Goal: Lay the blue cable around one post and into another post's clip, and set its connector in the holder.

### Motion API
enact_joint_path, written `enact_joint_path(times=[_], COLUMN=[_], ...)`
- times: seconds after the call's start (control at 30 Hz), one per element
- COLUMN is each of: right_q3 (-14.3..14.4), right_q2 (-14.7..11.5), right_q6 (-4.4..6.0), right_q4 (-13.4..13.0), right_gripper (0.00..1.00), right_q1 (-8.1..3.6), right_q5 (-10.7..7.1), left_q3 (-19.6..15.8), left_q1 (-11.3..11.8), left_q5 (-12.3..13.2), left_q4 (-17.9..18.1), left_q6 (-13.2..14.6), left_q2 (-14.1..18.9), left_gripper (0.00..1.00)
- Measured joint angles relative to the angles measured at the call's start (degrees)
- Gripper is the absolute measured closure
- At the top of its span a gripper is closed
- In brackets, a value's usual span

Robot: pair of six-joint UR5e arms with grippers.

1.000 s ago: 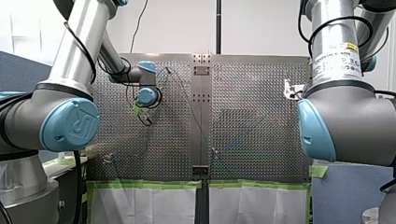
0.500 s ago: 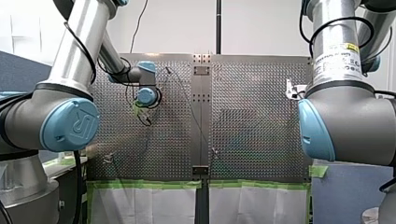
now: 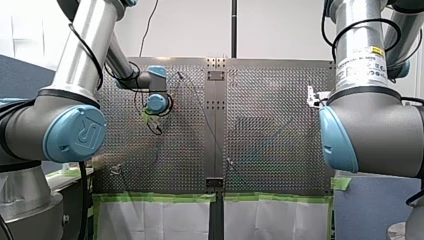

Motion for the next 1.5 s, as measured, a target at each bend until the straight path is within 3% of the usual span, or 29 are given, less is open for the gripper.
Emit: enact_joint_path(times=[0.17,0.6,1.5], right_q3=[0.04,0.07,0.06], right_q2=[0.08,0.23,0.98], right_q6=[0.18,0.64,3.60], right_q4=[-0.66,-2.02,-5.70], right_gripper=[1.00,1.00,1.00], right_q1=[0.00,-0.01,0.04], right_q5=[-0.94,-1.16,-1.19], left_q3=[0.00,0.01,0.03], left_q1=[-0.01,0.06,0.22], left_q5=[0.01,0.08,0.17], left_q4=[0.00,0.00,0.00], left_q6=[0.00,0.00,0.00], left_q2=[0.01,0.01,0.01], left_gripper=[0.01,0.01,0.01])
